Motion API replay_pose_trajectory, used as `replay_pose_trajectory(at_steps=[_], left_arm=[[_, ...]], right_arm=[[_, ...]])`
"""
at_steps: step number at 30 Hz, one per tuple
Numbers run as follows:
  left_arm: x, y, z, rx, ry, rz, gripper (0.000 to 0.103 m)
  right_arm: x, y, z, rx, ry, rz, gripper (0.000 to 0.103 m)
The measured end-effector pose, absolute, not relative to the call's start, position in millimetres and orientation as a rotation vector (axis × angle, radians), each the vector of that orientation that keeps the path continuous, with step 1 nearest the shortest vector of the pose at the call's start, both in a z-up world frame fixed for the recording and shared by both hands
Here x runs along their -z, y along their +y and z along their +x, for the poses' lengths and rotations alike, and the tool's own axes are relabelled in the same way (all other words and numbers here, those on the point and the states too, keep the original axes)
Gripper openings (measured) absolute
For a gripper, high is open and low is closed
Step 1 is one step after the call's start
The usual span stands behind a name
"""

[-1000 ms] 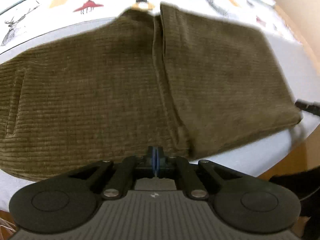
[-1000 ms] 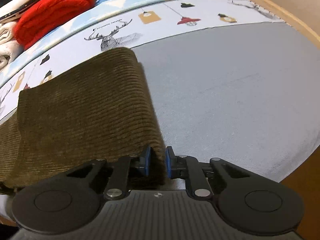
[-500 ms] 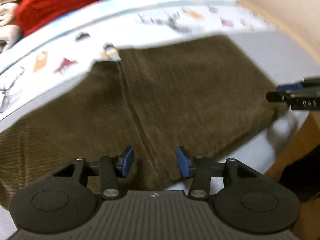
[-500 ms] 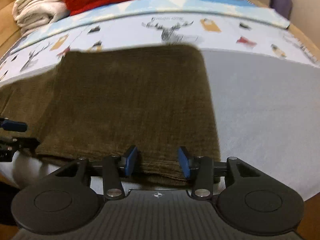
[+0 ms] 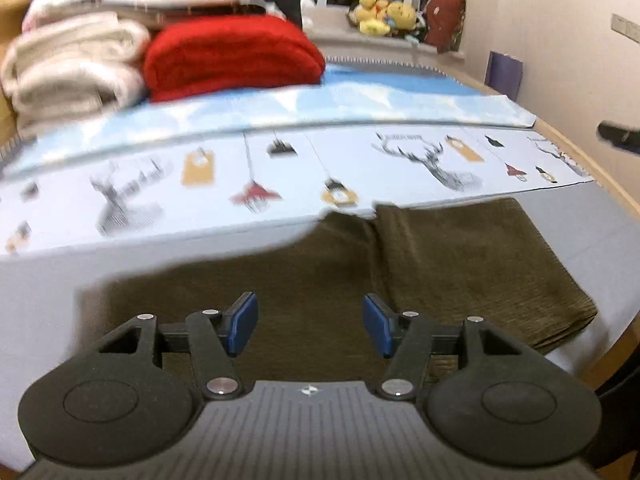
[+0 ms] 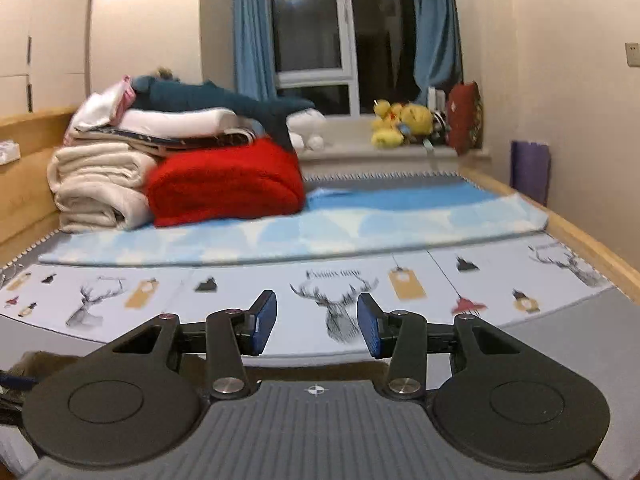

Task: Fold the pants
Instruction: 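Release the leg hem with the right tool and lift both tools away, then grasp the striped waistband with the left tool and lift it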

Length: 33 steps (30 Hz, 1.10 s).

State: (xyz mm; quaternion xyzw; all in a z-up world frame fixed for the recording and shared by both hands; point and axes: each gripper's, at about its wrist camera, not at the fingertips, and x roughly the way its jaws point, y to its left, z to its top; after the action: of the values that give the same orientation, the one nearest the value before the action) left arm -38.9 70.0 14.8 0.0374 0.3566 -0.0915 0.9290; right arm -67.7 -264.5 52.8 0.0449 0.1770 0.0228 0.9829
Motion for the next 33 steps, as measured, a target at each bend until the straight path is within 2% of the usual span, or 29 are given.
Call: replay_pose_trajectory(at_steps=[2, 3, 7, 11, 12, 16, 18, 22, 26, 33], left_arm=[[-32.3, 93.8, -41.2, 0.140, 0.696, 0.138, 0.089], [-38.4, 107.8, -41.1, 0.120, 0.682, 0.153, 0.090], [-38.0, 170.0, -39.6, -0.025, 0.685, 0.107, 0.090], [-1.0, 247.7, -27.9, -0.188, 0.875, -0.242, 0.089], [3.0, 262.4, -27.7, -0.195, 0.874, -0.314, 0.089], [28.7, 303.2, -25.5, -0.244, 1.005, -0.484, 0.089], [39.3, 311.9, -22.8, -0.222, 1.054, -0.565, 0.089], [57.0, 320.9, -16.8, -0.208, 1.137, -0.645, 0.089], [73.7, 311.9, -9.7, -0.188, 1.189, -0.669, 0.089], [95.6, 287.3, 15.4, -0.170, 1.286, -0.548, 0.089]], right_arm=[[-44.8, -259.3, -59.0, -0.030, 0.402, 0.114, 0.047], [-43.0, -256.5, -53.7, -0.027, 0.416, 0.146, 0.047], [-35.2, -237.3, -48.4, -0.044, 0.419, 0.175, 0.048], [-35.6, -219.3, -42.9, -0.078, 0.413, 0.127, 0.047], [-35.6, -216.3, -41.2, -0.079, 0.408, 0.125, 0.047], [-34.4, -208.7, -33.5, -0.073, 0.390, 0.132, 0.047], [-34.4, -205.9, -29.6, -0.090, 0.393, 0.137, 0.048], [-27.7, -199.4, -17.2, -0.140, 0.466, 0.149, 0.062], [-25.9, -190.2, -15.2, -0.175, 0.481, 0.122, 0.064], [-23.3, -190.9, -15.0, -0.169, 0.518, 0.097, 0.065]])
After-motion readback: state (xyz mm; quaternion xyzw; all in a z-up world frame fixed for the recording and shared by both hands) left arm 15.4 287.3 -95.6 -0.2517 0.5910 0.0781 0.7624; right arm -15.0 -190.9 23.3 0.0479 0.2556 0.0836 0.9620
